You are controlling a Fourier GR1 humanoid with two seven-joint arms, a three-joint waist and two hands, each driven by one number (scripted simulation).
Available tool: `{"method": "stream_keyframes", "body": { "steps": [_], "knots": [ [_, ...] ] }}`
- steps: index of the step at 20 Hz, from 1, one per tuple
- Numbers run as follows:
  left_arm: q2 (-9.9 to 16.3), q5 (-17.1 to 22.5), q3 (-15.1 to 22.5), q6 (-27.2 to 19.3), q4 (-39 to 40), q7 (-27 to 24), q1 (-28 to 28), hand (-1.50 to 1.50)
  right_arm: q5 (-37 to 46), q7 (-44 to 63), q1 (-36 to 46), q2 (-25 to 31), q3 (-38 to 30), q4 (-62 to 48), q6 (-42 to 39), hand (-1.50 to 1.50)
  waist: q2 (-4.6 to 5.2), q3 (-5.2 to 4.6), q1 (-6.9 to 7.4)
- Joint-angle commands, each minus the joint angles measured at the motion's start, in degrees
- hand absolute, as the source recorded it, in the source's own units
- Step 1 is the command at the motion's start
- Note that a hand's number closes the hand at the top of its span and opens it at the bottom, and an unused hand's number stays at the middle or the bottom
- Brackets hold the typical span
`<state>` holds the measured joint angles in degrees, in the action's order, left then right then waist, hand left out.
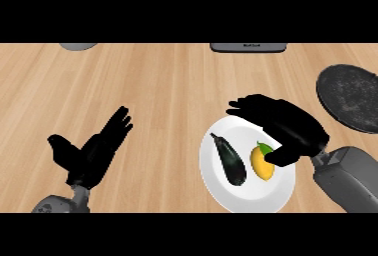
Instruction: Pick the lemon from the plate and place it in the pan
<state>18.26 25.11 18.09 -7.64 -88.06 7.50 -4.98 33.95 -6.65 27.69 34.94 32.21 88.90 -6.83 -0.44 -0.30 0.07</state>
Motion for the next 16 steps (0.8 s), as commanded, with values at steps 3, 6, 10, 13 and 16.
{"method": "stream_keyframes", "body": {
  "steps": [3,6,10,13,16],
  "knots": [
    [-0.58,-0.3,0.55,-0.35,0.05,1.04,-0.37,0.0,16.1,17.36,5.86,3.22,11.65,1.84,-13.63,-1.5,-0.4,-0.15,0.34],
    [-1.48,-1.26,0.71,-0.97,1.11,-0.18,-0.45,0.0,18.68,27.14,7.48,-0.79,16.33,4.8,-24.08,-1.5,-0.34,-0.11,-0.15],
    [-1.3,-0.58,-0.44,-0.47,2.36,0.9,-2.17,0.0,20.37,37.11,6.58,-6.61,22.09,4.96,-37.85,-1.5,-0.13,-0.02,-0.73],
    [-1.54,-0.7,0.86,-0.23,-1.15,1.87,-0.88,0.0,20.42,44.83,5.27,-12.82,23.14,5.05,-47.01,-1.5,-0.13,0.16,-0.32],
    [-2.37,-2.01,1.28,-1.31,-2.53,0.89,0.89,0.0,23.05,52.9,1.07,-21.56,24.61,-0.06,-48.59,-1.5,0.21,0.25,0.18]
  ]
}}
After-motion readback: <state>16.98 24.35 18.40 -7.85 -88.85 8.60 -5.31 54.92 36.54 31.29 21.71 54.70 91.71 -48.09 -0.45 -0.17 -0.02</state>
